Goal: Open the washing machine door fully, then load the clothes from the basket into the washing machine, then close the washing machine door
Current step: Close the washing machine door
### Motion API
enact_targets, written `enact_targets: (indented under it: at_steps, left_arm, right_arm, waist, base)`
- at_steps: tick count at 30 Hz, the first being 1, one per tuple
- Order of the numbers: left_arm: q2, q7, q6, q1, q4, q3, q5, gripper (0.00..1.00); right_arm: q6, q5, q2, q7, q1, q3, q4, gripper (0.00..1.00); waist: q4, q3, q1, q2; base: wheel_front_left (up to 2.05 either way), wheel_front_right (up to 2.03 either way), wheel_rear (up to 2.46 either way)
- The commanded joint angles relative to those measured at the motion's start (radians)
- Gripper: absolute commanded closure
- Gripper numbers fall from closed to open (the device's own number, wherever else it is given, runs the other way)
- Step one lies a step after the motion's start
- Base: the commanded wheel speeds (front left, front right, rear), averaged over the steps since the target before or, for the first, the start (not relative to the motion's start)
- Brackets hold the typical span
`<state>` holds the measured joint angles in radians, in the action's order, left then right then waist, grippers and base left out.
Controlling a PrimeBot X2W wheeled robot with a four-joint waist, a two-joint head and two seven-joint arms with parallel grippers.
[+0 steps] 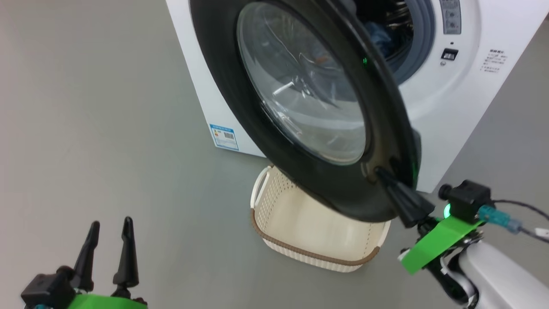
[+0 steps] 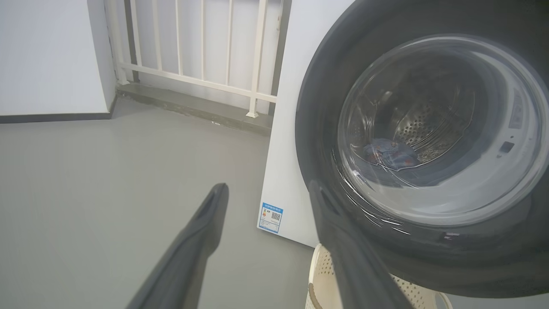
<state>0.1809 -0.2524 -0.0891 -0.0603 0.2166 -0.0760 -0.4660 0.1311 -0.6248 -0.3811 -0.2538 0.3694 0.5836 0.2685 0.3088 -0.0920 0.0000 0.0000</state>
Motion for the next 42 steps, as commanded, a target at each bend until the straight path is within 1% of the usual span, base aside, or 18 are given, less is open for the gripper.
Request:
enact_targets:
  at_steps: [1,8,13,23,37,42]
  left_arm:
    - [0.016,-0.008,-0.006,-0.050,-0.026,0.031,-0.010,0.00]
    - [0.016,-0.009,-0.014,-0.099,-0.033,0.030,-0.004,0.00]
    - [0.016,-0.009,-0.019,-0.131,-0.037,0.026,-0.002,0.00]
    - [0.000,-0.009,-0.028,-0.184,-0.044,0.044,0.000,0.00]
    - [-0.014,-0.009,-0.037,-0.230,-0.052,0.055,0.007,0.00]
    - [-0.025,-0.009,-0.039,-0.243,-0.046,0.051,0.012,0.00]
  right_arm:
    - [0.000,0.004,-0.020,-0.008,0.034,-0.013,-0.010,1.00]
    - [0.000,0.020,-0.045,-0.008,0.109,-0.099,0.024,1.00]
    - [0.000,0.027,-0.088,-0.008,0.186,-0.127,0.048,1.00]
    - [0.000,0.026,-0.160,-0.008,0.339,-0.140,0.070,1.00]
    - [0.000,0.040,-0.231,-0.008,0.510,-0.174,0.106,1.00]
    - [0.000,0.032,-0.252,-0.008,0.577,-0.182,0.140,1.00]
  waist:
    - [-0.009,-0.032,0.0000,0.0000]
    - [-0.019,-0.125,0.0000,0.0000]
    - [-0.024,-0.191,0.0000,0.0000]
    - [-0.012,-0.299,0.0000,0.0000]
    - [0.012,-0.392,0.0000,0.0000]
    - [0.017,-0.413,0.0000,0.0000]
  base:
    - [0.00,0.00,0.00]
    - [0.00,0.00,0.00]
    - [0.00,0.00,0.00]
    - [0.00,0.00,0.00]
    - [0.00,0.00,0.00]
    - [0.00,0.00,0.00]
